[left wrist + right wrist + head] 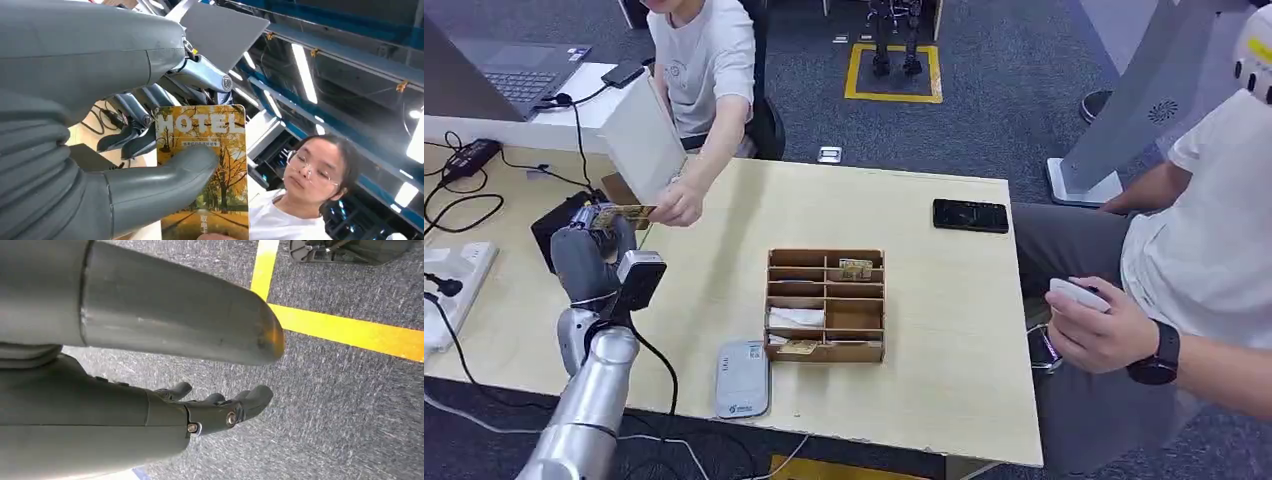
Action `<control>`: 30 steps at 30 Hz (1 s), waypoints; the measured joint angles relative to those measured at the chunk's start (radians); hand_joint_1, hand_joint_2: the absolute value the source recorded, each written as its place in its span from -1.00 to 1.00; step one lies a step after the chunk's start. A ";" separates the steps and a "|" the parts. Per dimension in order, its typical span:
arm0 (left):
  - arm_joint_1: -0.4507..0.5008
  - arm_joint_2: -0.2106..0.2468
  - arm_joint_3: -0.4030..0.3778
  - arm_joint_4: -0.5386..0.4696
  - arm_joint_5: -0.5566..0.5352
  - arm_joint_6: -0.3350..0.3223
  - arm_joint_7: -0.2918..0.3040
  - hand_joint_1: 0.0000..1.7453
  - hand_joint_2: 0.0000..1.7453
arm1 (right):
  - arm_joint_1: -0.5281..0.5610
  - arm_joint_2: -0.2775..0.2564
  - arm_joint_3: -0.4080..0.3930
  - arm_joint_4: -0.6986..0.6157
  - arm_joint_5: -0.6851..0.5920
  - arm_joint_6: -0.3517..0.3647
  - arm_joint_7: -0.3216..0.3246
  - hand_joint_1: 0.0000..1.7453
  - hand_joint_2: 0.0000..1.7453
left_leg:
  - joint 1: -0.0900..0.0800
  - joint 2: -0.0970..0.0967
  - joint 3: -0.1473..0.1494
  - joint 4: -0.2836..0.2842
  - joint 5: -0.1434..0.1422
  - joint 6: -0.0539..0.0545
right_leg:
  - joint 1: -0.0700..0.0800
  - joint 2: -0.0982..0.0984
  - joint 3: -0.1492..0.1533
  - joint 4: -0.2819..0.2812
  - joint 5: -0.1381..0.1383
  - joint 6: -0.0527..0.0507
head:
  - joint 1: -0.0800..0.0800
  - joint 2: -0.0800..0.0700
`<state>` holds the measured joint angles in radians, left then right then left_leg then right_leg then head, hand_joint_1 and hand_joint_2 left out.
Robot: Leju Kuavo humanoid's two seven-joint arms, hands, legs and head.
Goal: Pass the card to the sensor for recognition and then transmit it.
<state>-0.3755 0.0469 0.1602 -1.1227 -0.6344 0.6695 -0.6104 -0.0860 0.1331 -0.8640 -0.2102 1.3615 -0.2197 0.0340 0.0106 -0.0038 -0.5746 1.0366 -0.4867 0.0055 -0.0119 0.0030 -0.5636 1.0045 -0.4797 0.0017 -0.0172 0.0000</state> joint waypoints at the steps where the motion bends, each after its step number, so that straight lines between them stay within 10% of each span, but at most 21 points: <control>1: -0.004 0.001 0.000 0.008 0.000 0.000 0.000 1.00 1.00 | 0.000 0.000 0.000 0.000 0.000 0.000 0.001 -1.00 -1.00 | 0.000 0.000 0.000 0.000 0.000 0.000 | 0.000 0.000 0.000 0.000 0.000 0.000 | 0.000 0.000; 14: -0.018 0.000 0.000 0.063 0.045 -0.042 0.005 1.00 1.00 | 0.000 0.000 0.007 0.000 0.000 0.007 0.009 -1.00 -1.00 | 0.000 0.001 0.000 0.000 0.000 0.000 | 0.000 0.001 -0.001 0.000 0.000 0.000 | 0.000 0.000; 15: -0.018 0.000 0.000 0.065 0.045 -0.042 0.005 -1.00 1.00 | 0.000 0.000 0.007 0.000 0.000 0.007 0.009 -1.00 -1.00 | 0.000 0.001 0.000 0.000 0.000 0.000 | 0.000 0.001 -0.001 0.000 0.000 0.000 | 0.000 0.000; 30: -0.024 -0.017 0.016 0.078 0.090 -0.107 0.081 -1.00 1.00 | 0.000 0.000 0.006 0.000 -0.003 -0.002 0.011 -1.00 -1.00 | 0.000 0.001 0.000 0.000 0.000 0.000 | 0.000 0.001 -0.001 0.000 0.000 0.000 | 0.000 0.000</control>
<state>-0.3990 0.0297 0.1759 -1.0449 -0.5447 0.5623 -0.5295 -0.0856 0.1331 -0.8576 -0.2102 1.3584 -0.2220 0.0450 0.0105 -0.0033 -0.5747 1.0367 -0.4866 0.0054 -0.0120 0.0039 -0.5644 1.0045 -0.4793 0.0015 -0.0168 0.0000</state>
